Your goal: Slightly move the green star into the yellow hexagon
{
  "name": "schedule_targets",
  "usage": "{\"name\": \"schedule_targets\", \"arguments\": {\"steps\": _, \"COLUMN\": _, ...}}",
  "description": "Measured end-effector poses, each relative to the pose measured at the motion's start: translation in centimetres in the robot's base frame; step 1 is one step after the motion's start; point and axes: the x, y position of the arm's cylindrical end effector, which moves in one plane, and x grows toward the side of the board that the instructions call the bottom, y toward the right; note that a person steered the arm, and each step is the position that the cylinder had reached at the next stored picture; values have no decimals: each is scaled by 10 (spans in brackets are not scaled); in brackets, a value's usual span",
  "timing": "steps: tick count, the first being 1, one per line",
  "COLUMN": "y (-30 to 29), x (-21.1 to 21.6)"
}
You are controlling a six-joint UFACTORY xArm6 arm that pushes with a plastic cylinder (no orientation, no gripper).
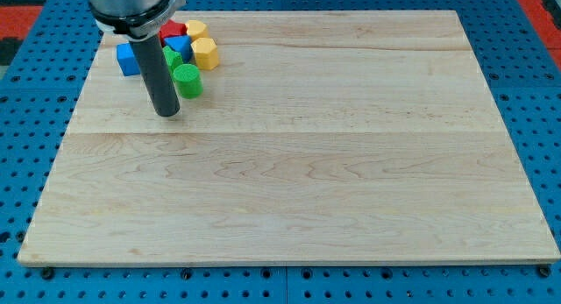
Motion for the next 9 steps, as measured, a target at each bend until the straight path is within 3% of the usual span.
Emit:
{"name": "schedule_targets", "arguments": {"steps": 2, "y": -18, "x": -24}}
{"name": "schedule_targets", "arguments": {"steps": 3, "y": -67, "x": -19}}
{"name": "schedule_targets", "arguments": {"steps": 4, "y": -103, "x": -41}}
{"name": "schedule_targets", "arguments": {"steps": 5, "y": -84, "x": -75}}
{"name": "schedule_targets", "arguments": {"steps": 9, "y": 3, "x": -83}}
